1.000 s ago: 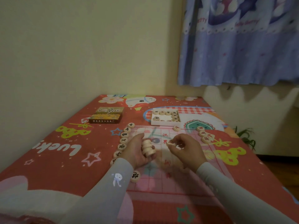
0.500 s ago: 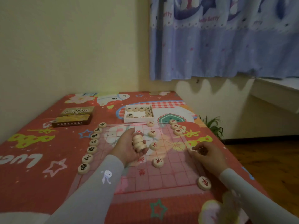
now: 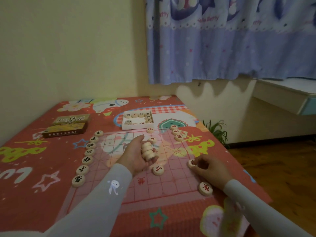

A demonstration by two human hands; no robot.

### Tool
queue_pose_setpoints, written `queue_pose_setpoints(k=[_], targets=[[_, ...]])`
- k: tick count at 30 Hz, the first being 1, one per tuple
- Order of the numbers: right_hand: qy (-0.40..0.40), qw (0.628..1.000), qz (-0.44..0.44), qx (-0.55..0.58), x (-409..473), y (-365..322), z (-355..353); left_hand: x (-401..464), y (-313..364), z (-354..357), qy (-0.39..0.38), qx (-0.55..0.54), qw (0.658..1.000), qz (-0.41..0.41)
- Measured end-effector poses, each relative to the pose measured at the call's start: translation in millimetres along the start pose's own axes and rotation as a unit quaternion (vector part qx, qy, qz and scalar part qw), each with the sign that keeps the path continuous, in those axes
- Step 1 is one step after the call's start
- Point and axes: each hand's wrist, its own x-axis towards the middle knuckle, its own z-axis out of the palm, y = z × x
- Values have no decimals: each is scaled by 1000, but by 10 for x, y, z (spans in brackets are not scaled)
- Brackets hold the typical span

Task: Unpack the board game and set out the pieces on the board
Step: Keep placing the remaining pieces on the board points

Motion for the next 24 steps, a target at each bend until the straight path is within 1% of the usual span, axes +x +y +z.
queue_pose_setpoints(k=[2,5,7,10,12,15,19,22,24], targets=[[1,1000,0,3,19,8,2,-10,-3,18,-3,9,1000,0],[44,998,-16,31,62,-51,-8,-13,-8,53,-13,22,1000,2],[67,996,-46,33,111,-177,18,0,-31,87,-21,25,999,-2],[68,991,-106,54,187,-470,129,52,-89,154,-22,10,1000,-9],[52,988,-125,69,219,-674,232,57,-121,217,-24,-2,1000,-5],[19,991,-117,68,246,-877,372,49,-150,285,-13,23,1000,13],[12,993,-96,67,245,-898,457,28,-143,295,-16,15,1000,21],[3,992,-98,82,235,-873,489,27,-115,258,-38,15,999,21],[14,991,-96,95,231,-860,506,24,-115,239,-54,15,998,24]])
